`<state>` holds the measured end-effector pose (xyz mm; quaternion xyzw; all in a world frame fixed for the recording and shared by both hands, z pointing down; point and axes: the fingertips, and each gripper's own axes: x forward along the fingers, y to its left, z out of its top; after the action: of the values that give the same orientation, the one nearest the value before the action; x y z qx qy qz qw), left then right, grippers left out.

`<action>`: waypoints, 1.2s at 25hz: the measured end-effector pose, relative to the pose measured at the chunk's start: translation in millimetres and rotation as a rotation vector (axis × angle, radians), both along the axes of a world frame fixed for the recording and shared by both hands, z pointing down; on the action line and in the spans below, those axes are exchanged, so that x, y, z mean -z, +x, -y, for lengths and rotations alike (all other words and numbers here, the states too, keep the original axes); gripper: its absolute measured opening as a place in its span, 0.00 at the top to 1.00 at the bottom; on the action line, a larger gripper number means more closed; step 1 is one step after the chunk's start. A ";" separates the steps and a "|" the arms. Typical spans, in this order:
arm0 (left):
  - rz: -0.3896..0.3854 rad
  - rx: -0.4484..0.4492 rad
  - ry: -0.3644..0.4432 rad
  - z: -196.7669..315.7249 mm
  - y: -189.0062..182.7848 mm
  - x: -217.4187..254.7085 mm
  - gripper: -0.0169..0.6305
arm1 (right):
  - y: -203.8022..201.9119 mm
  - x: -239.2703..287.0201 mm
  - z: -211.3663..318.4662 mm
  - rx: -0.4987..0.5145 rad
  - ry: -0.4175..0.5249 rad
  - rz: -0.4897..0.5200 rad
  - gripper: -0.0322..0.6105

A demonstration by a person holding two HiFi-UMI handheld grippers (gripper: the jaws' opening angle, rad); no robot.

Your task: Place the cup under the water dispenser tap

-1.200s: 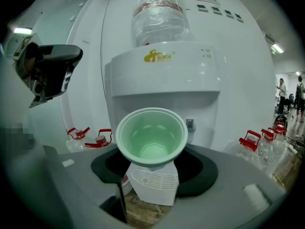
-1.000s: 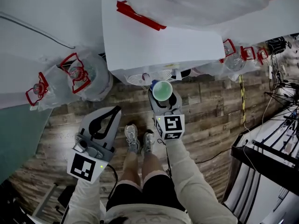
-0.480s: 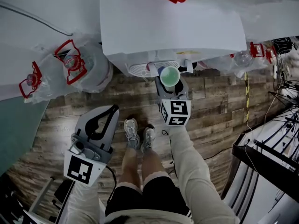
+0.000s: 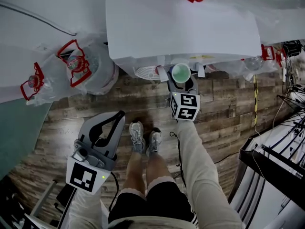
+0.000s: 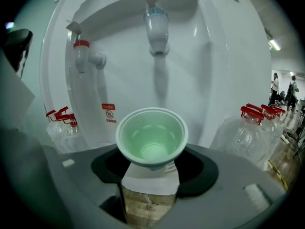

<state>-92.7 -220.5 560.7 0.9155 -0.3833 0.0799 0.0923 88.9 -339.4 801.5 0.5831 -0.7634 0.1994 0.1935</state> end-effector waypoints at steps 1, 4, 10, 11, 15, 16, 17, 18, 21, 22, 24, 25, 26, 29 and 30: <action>0.001 0.001 -0.001 0.5 -0.9 -0.5 0.97 | 1.7 -3.1 1.1 -0.007 -0.008 0.001 0.50; 0.002 0.007 -0.004 1.5 -3.6 -1.8 0.97 | 4.0 -10.1 3.7 -0.018 -0.024 0.007 0.50; 0.010 0.008 -0.011 2.9 -7.0 -5.6 0.97 | 3.9 -20.5 8.1 -0.022 -0.052 0.003 0.50; 0.011 0.008 -0.011 2.9 -7.2 -6.0 0.97 | 3.8 -22.2 8.4 -0.021 -0.058 0.001 0.50; 0.010 0.004 -0.012 2.8 -7.6 -6.2 0.97 | 3.3 -24.1 9.7 -0.017 -0.065 0.000 0.50; 0.009 0.004 -0.012 2.9 -7.5 -6.2 0.97 | 3.4 -24.1 10.3 -0.017 -0.065 0.000 0.50; 0.008 0.003 -0.013 2.9 -7.5 -6.2 0.97 | 3.5 -24.2 10.8 -0.017 -0.066 0.002 0.50; 0.007 0.002 -0.014 2.8 -7.6 -6.4 0.97 | 3.6 -24.4 11.2 -0.018 -0.067 0.004 0.50; -0.002 0.000 -0.016 3.0 -8.4 -6.4 0.97 | 3.7 -25.0 11.7 -0.018 -0.074 0.006 0.49; -0.006 -0.001 -0.016 3.1 -8.6 -6.4 0.97 | 3.4 -25.3 11.6 -0.015 -0.078 0.001 0.49; -0.008 -0.007 -0.016 2.9 -8.5 -6.7 0.97 | 1.8 -26.1 11.4 -0.006 -0.089 -0.010 0.49; -0.008 -0.010 -0.016 2.8 -8.2 -6.8 0.97 | 0.8 -26.3 11.3 -0.001 -0.095 -0.012 0.48; -0.009 -0.013 -0.016 2.6 -7.7 -6.6 0.97 | 0.0 -26.2 11.1 0.005 -0.101 -0.011 0.47; -0.013 -0.022 -0.014 2.2 -6.8 -4.8 0.97 | -1.4 -23.9 9.4 0.018 -0.107 0.008 0.45; -0.013 -0.026 -0.013 2.0 -6.6 -4.5 0.97 | -1.3 -23.1 8.4 0.019 -0.108 0.015 0.44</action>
<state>-99.3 -222.4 565.2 0.9202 -0.3703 0.0779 0.0998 87.6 -347.8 824.7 0.5628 -0.7586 0.2427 0.2209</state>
